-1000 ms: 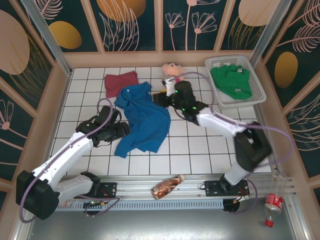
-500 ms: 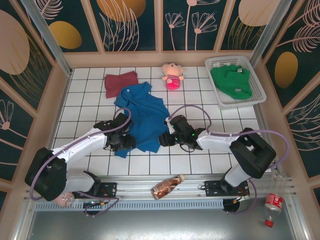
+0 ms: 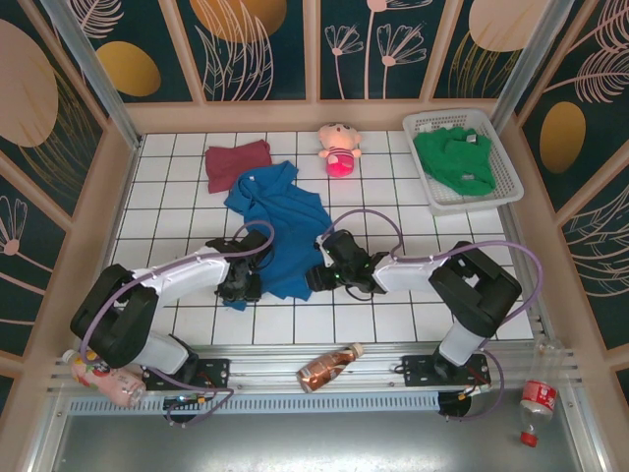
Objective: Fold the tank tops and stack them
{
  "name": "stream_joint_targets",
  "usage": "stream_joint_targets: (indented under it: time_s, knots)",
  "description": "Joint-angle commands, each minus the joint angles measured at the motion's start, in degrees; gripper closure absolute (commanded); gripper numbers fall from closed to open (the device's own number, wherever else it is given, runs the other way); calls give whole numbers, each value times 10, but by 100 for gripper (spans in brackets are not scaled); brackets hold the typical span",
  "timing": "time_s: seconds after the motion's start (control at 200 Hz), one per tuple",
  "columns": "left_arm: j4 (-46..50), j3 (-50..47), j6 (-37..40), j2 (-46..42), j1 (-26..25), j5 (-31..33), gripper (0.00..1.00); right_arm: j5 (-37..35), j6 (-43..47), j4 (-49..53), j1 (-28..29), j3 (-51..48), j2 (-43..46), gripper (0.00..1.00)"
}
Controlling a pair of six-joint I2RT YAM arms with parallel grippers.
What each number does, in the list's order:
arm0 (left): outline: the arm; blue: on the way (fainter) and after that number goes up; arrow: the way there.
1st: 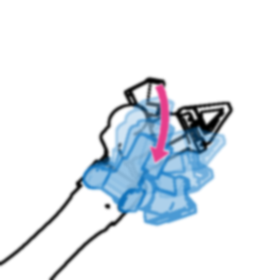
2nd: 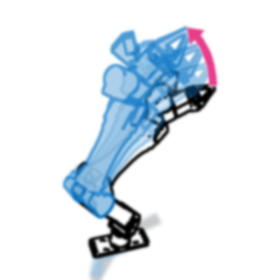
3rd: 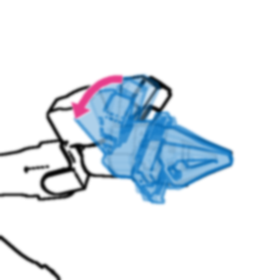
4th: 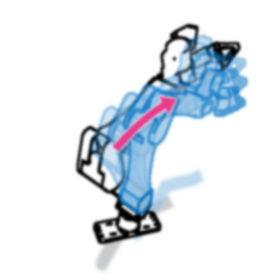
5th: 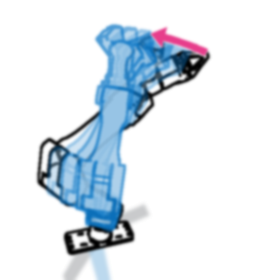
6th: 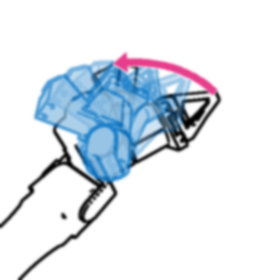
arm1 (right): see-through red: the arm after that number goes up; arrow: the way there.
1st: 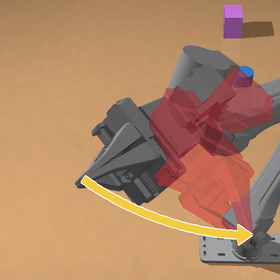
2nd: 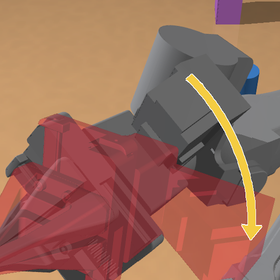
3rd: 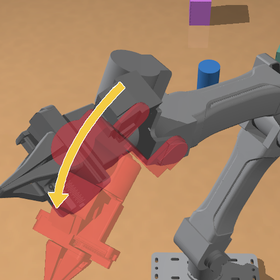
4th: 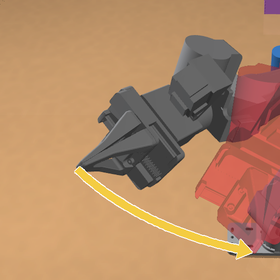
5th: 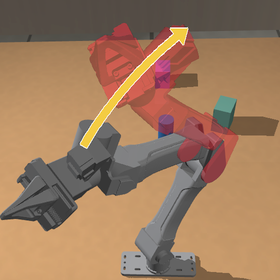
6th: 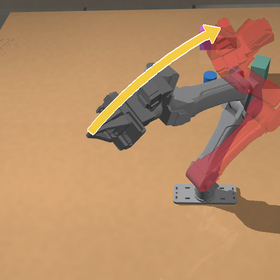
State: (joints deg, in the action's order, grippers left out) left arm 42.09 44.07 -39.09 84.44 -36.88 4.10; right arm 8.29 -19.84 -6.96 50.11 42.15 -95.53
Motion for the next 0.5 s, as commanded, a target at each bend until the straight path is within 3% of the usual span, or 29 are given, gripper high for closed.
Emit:
stream_joint_targets:
  time_s: [0.0, 0.19, 0.495]
  knots:
    - [48, 16, 9, 7, -1, 50, 73, -5, 16, -25, 28, 28, -30, 52]
    - [62, 34, 1, -20, -1, 47, 92, -45, 42, 12, 68, 30, -11, 54]
    - [110, 86, -4, -55, 12, 28, 100, -70, 57, 56, 111, 37, 8, 52]
